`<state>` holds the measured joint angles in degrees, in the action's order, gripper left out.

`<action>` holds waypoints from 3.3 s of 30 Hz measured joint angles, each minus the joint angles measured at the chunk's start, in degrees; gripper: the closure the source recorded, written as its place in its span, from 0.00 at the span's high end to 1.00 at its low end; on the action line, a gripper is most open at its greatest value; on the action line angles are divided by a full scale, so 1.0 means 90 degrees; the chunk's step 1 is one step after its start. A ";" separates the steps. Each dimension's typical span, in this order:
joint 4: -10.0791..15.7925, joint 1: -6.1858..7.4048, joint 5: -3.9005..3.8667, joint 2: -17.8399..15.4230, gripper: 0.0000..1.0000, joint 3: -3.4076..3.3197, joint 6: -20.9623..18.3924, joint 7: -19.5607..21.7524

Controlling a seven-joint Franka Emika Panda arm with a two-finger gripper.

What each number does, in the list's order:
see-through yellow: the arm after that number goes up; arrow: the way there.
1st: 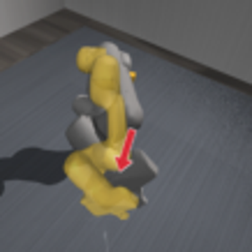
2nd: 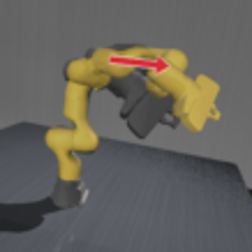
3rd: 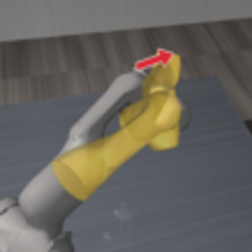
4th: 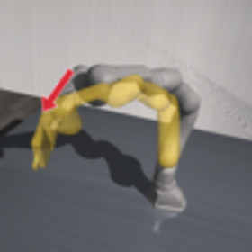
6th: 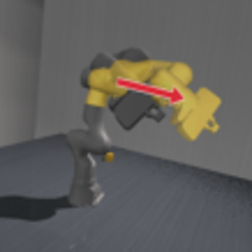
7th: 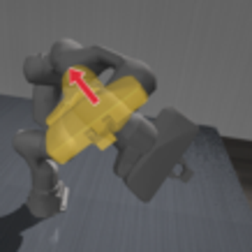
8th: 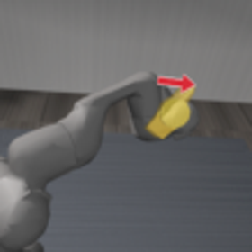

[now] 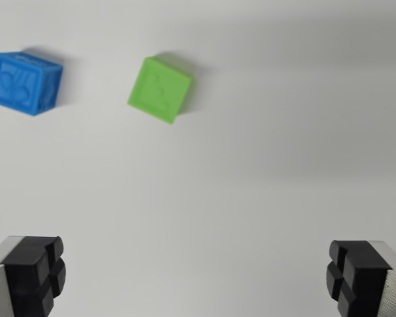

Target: Stack cube

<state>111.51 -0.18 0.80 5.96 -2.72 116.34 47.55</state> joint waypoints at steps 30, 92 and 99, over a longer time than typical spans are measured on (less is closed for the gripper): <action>0.0064 0.0077 0.0000 0.0087 1.00 0.0024 0.0143 0.0176; 0.0118 0.1219 0.0000 0.1828 1.00 0.0222 0.2006 0.2582; -0.0032 0.1410 0.0000 0.2183 1.00 0.0222 0.2223 0.2945</action>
<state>111.22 12.51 0.80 25.61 -0.72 136.35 74.06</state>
